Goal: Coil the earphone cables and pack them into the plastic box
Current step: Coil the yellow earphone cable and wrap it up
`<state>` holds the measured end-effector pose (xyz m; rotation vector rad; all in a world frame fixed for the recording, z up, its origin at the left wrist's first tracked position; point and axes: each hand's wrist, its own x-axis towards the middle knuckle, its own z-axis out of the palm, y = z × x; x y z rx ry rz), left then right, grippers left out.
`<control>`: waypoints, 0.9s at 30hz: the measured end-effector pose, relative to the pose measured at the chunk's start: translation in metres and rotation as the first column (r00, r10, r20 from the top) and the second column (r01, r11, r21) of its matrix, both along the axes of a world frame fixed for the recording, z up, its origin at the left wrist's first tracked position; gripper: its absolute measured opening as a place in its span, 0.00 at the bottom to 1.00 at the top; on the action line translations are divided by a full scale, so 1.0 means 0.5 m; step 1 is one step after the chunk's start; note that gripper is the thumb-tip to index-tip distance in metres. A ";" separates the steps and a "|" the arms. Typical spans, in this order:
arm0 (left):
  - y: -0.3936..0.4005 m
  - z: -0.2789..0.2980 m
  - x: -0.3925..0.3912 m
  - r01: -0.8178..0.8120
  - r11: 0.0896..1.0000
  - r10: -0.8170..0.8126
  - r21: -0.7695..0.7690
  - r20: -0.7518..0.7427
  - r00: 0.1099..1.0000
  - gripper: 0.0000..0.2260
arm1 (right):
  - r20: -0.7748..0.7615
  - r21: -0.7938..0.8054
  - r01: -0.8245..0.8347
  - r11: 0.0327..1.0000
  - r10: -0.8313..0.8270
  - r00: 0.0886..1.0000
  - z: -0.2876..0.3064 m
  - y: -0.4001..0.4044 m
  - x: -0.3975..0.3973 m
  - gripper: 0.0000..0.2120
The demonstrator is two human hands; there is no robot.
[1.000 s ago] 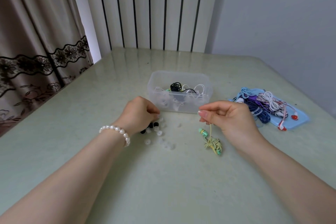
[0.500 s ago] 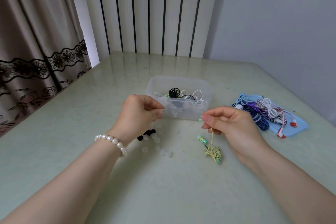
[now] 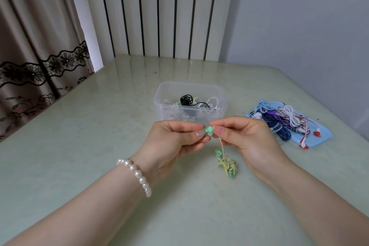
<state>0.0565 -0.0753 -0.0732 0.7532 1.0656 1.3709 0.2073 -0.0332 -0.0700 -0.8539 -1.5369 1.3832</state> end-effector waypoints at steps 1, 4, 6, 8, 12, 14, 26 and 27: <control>0.000 -0.001 0.001 0.001 1.000 -0.001 -0.003 0.002 1.000 0.05 | 0.007 0.008 0.000 1.000 0.000 1.000 -0.001 0.000 -0.001 0.05; -0.001 0.000 0.002 -0.005 1.000 0.005 -0.015 0.018 1.000 0.05 | 0.043 0.038 0.010 0.999 -0.012 0.999 -0.002 0.000 -0.002 0.05; -0.001 0.001 0.003 -0.010 1.000 0.010 -0.019 0.016 1.000 0.05 | 0.041 0.045 0.009 0.999 -0.011 0.999 -0.002 -0.001 -0.004 0.06; -0.002 0.002 0.004 -0.008 1.000 0.008 -0.018 0.005 1.000 0.06 | 0.037 0.047 0.019 0.999 -0.020 0.999 -0.001 -0.003 -0.006 0.06; -0.003 0.002 0.005 -0.012 1.000 0.012 -0.028 0.003 1.000 0.06 | 0.030 0.038 0.057 0.998 -0.059 0.998 0.001 -0.004 -0.008 0.07; -0.004 0.002 0.005 -0.012 0.999 0.012 -0.032 0.008 1.000 0.06 | 0.027 0.023 0.066 0.998 -0.066 0.997 0.002 -0.006 -0.008 0.07; -0.008 0.007 0.011 0.001 0.999 0.000 -0.051 0.013 1.000 0.06 | 0.045 -0.045 0.087 0.995 -0.085 0.995 0.006 -0.011 -0.012 0.08; -0.008 0.007 0.012 0.001 0.999 -0.001 -0.052 0.014 1.000 0.06 | 0.050 -0.039 0.092 0.995 -0.091 0.995 0.006 -0.011 -0.013 0.09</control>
